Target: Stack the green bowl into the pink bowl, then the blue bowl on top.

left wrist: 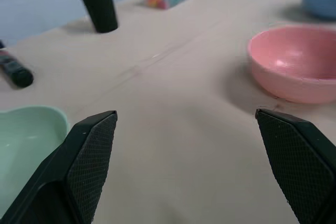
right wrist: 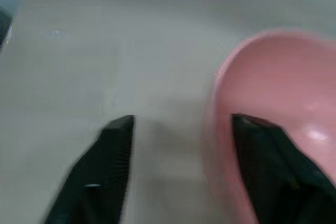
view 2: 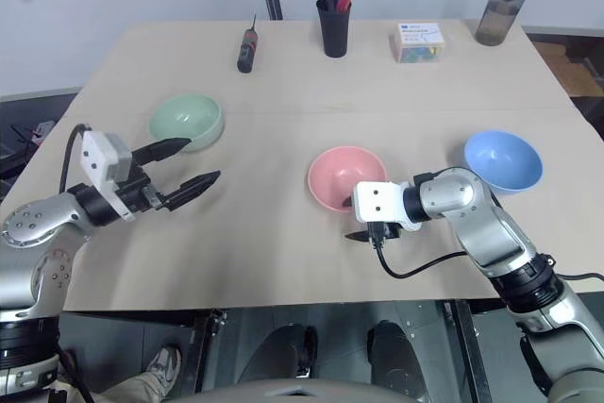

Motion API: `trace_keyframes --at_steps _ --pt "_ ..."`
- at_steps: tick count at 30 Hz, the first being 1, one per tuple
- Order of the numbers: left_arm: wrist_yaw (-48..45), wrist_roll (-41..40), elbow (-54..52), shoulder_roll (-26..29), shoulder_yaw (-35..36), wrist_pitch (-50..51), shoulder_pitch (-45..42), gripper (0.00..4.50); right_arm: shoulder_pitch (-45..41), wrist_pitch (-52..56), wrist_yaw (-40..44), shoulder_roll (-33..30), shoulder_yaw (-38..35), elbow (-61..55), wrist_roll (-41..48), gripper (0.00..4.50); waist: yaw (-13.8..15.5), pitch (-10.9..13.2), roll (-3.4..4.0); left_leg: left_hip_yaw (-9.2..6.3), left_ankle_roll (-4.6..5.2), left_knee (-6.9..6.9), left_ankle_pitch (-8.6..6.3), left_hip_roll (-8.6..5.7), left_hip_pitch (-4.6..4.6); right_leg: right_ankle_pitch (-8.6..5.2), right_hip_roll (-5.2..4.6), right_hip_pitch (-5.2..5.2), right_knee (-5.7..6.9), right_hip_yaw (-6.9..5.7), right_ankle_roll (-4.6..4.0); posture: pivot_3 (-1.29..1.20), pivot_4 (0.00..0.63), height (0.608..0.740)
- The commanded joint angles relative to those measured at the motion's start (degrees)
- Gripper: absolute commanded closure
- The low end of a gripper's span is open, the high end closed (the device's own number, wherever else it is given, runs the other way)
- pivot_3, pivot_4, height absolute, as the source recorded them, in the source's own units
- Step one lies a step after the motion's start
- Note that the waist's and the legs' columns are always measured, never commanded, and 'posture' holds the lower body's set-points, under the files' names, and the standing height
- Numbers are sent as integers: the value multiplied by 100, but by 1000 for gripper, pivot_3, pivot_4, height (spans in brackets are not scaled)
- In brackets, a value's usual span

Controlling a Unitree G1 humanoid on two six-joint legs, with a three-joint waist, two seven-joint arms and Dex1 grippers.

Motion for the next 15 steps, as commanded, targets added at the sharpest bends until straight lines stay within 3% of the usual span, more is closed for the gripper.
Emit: trace_keyframes --at_steps 1,5,9,15 --pt "502 604 -53 132 -75 -187 -181 0 44 605 -632 188 -895 -849 526 36 20 0 0 0 0 0 0 0 0 0 -1 0 0 0 0 0 150 740" --pt "1039 1480 -112 524 -499 442 -410 0 113 1343 -1136 372 -1541 -1609 1175 36 57 0 -1 -2 0 -2 0 -1 -4 0 0 -3 0 -1 0 0 150 740" --pt "1040 2762 496 1272 -1616 833 -1172 0 202 1591 -1711 673 -1698 -1788 1426 36 100 0 -5 -4 16 -2 -9 -3 -2 0 7 -2 4 -3 0 0 150 740" --pt "1064 3750 1975 1136 -2714 690 -2562 0 173 1593 -2395 841 -1545 -1832 1324 36 106 3 -6 -3 8 2 -2 -28 -5 0 9 -2 6 -8 1 0 150 740"
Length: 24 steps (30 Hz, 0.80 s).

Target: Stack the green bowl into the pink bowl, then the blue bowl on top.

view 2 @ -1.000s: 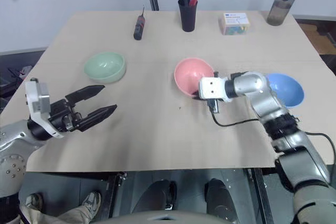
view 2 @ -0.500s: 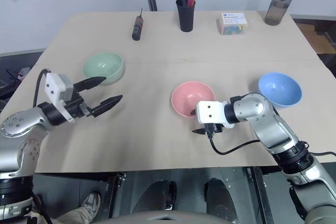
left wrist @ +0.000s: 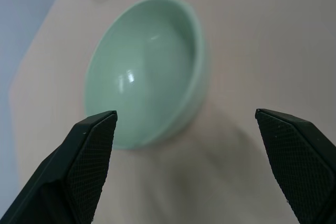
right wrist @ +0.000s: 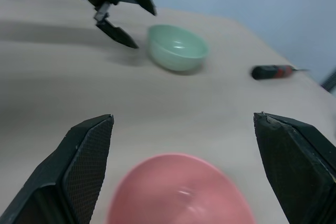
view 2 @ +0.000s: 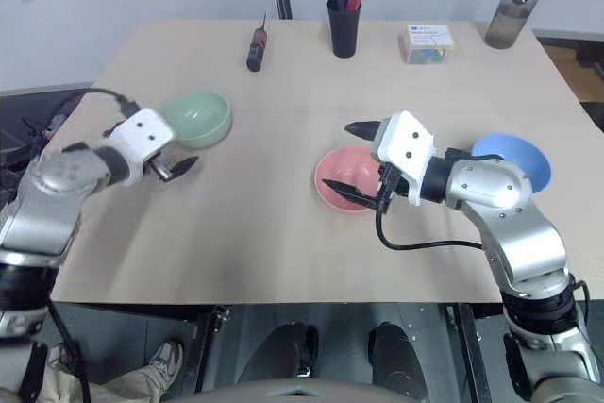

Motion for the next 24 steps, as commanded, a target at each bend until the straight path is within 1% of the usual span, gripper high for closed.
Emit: trace_keyframes --at_steps 1,4,7,9,14,16,17,21,22,24 --pt "-17 681 873 -127 -620 -428 -685 0 -50 -34 -399 45 1 -235 -31 36 -6 1 -1 0 -6 0 4 -7 -2 0 2 -1 1 -1 0 0 150 740" --pt "-120 988 1670 -389 -1067 -860 -1183 0 43 -116 -524 -16 77 -194 -106 36 -8 2 -3 1 -7 0 4 -6 -2 0 5 -2 1 -1 1 0 150 740" --pt "-189 1095 2219 -604 -1208 -1199 -1557 710 140 -139 -659 -68 61 -237 -139 0 -6 11 -19 3 -6 1 5 -7 -4 0 5 -2 0 -2 1 0 150 740" --pt "-274 1084 2388 -706 -1206 -1298 -1741 1623 226 -134 -721 -114 -17 -293 -105 0 -16 20 -33 2 -6 2 5 -6 -6 0 5 -3 0 -2 1 0 150 740" --pt "-420 1094 2578 -757 -1171 -1456 -1839 3554 352 -47 -859 -243 -175 -460 -20 0 -21 21 -35 4 -6 3 5 -4 -16 0 4 -21 5 0 1 0 150 740" --pt "-454 1084 2612 -765 -1151 -1489 -1842 4393 371 9 -921 -298 -203 -520 -17 0 -25 21 -36 5 -7 3 5 -3 -19 0 4 -25 6 0 1 0 150 740" --pt "-504 1041 2594 -784 -1124 -1462 -1845 4478 385 38 -941 -327 -222 -549 -3 0 -22 21 -36 5 -7 4 5 -3 -21 0 4 -26 7 0 1 0 150 740" --pt "-901 741 2167 -791 -965 -1418 -1802 4478 477 149 -1005 -445 -365 -670 81 0 -16 22 -37 4 -6 11 5 -3 -28 0 4 -28 7 -1 1 0 150 740" --pt "-1158 547 1859 -775 -909 -1456 -1749 4478 532 202 -1031 -475 -449 -719 111 0 -12 21 -37 2 -6 14 5 -2 -37 0 4 -33 7 -4 1 0 150 740" --pt "-1825 -106 951 -804 -770 -1585 -1663 4478 732 333 -1098 -541 -725 -849 178 0 -4 20 -38 -3 -6 20 5 2 -47 0 3 -39 8 -7 1 0 150 740"
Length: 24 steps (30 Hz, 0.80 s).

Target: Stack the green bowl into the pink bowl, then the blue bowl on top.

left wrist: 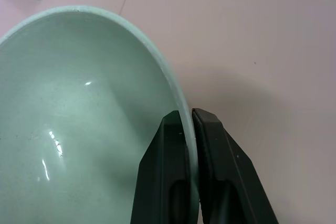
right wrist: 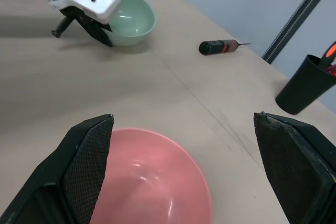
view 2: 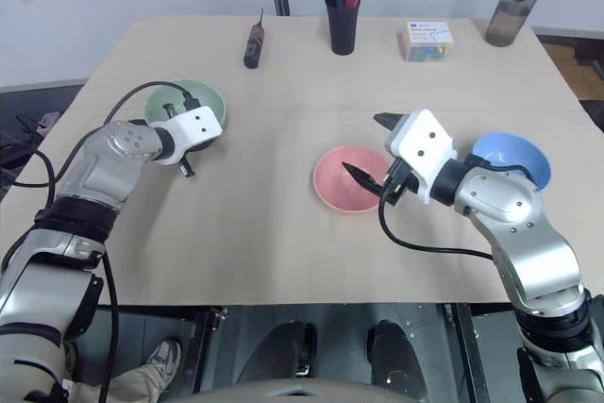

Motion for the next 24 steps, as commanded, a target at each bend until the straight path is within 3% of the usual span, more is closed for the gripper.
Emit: trace_keyframes --at_steps 1,5,11,20,24 --pt "-1040 -1087 -1721 -29 401 -339 9 4478 330 202 -155 -154 -637 -432 157 0 25 0 -2 -10 0 13 0 8 -27 0 -1 -19 4 -8 0 0 150 740" --pt "-1699 -1980 -2650 -622 298 -152 -288 4478 1253 350 -331 -292 -1477 -805 115 0 108 -1 -2 -39 3 67 -2 2 -82 1 -12 -35 6 -35 1 0 150 740" --pt "-2579 -2121 -2242 -1378 -370 -855 -619 4478 3067 584 -153 10 -3139 -1828 729 0 89 -9 16 -39 4 69 -2 -6 -48 0 6 -4 15 -41 1 0 150 740" --pt "-3455 -1976 -954 -1742 -662 -2016 -1108 4478 5702 -942 -100 -48 -5018 -1969 3340 0 5 -7 12 -18 35 76 -18 -4 2 -1 7 37 30 -17 3 0 150 740" --pt "-3642 -1883 -641 -1845 -732 -2351 -1189 4478 6163 -1565 -311 -334 -5105 -1969 4228 0 -7 -5 9 -9 48 64 -26 13 71 -2 7 112 3 -11 4 0 150 740"
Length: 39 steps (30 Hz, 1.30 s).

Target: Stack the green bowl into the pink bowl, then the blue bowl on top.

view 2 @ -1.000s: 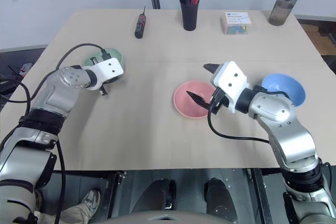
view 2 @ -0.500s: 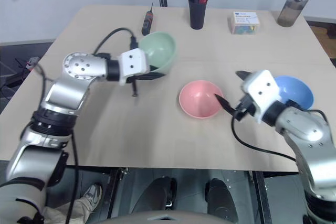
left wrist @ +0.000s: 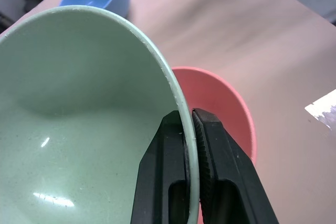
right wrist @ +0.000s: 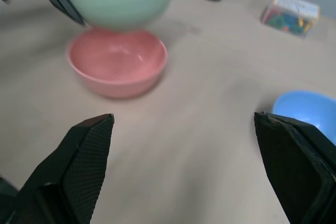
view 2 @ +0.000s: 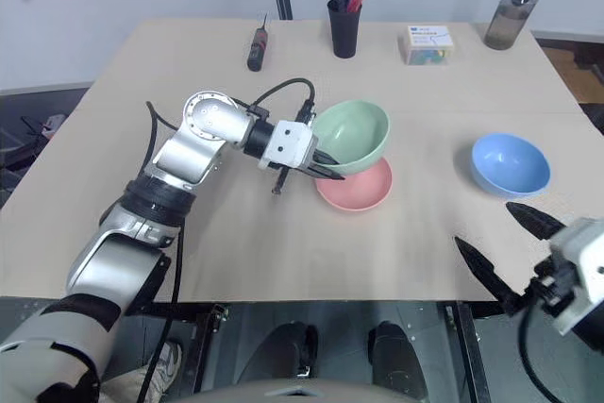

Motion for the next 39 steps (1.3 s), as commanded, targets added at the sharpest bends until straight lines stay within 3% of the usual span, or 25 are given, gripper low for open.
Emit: trace_keyframes --at_steps 1,3,4,11,13,18,19,22,25,29,30,32,39 --pt "-172 50 124 -62 11 -310 -157 4478 155 -672 -210 -255 -146 -191 681 0 0 2 -4 -1 3 0 -2 3 8 0 0 12 -6 -1 0 0 150 740" --pt "-270 39 168 -75 18 -327 -177 3691 229 -858 -307 -403 -62 -191 747 0 8 3 -5 -2 5 1 -3 3 12 0 0 17 -7 -1 1 0 150 740" --pt "-291 39 179 -77 30 -331 -184 3691 244 -900 -342 -454 -38 -191 758 0 16 3 -5 -2 5 2 -3 3 12 0 0 17 -7 -1 1 0 150 740" --pt "-472 -170 -33 -73 187 -2 -142 1081 156 -833 -436 -580 -49 -141 487 0 28 4 -7 -9 5 2 -3 3 7 0 0 17 -9 -8 1 0 150 740" --pt "-284 -463 -256 -69 483 591 -243 133 -42 -623 -620 -792 199 151 -240 0 27 4 -7 -10 5 2 -3 3 7 0 0 17 -9 -8 1 0 150 740" --pt "-16 -1044 -780 400 1130 2162 -193 133 -793 -225 -828 -1535 1253 1228 -1634 0 -26 8 -9 -6 5 6 -3 4 7 -1 0 15 -7 -5 1 0 150 740" --pt "112 -1477 -883 324 1463 2423 -43 133 -1053 -208 -816 -1677 1520 1542 -1875 0 -34 8 -7 -6 5 5 -3 4 9 -1 1 14 -6 -5 1 0 150 740" --pt "406 -1645 -1157 547 2028 2246 598 133 -2179 -120 -730 -2042 2383 2731 -2438 0 -47 5 3 0 5 3 -3 12 17 -1 1 16 -6 -1 0 0 150 740" --pt "-142 -2446 -1639 1117 2291 3311 1110 133 -3244 -247 -385 -2244 3173 3768 -2907 0 -68 14 7 5 3 0 -2 13 18 -1 1 14 -6 4 0 0 150 740" --pt "419 -2576 -2075 1254 2624 3437 1636 133 -4399 -389 158 -2289 4036 5015 -3467 0 -1 26 11 2 2 2 -2 15 5 -1 -2 3 -10 0 0 0 150 740" --pt "462 -2637 -2214 1318 2667 3540 1764 0 -4605 -410 265 -2275 4169 5277 -3566 420 27 26 11 1 2 2 -2 13 1 -1 -3 2 -11 -2 0 0 150 740" --pt "591 -2768 -2495 1397 2794 3685 2019 0 -4962 -447 480 -2248 4361 5710 -3699 672 29 27 12 -2 2 3 -2 12 -3 -1 -4 2 -15 -4 0 0 150 740" --pt "1021 -3015 -3194 1635 3121 3912 2765 0 -5451 -375 938 -2170 4520 6048 -3841 3589 14 28 14 3 -1 0 -1 16 -14 0 -4 -16 -10 2 0 0 150 740"
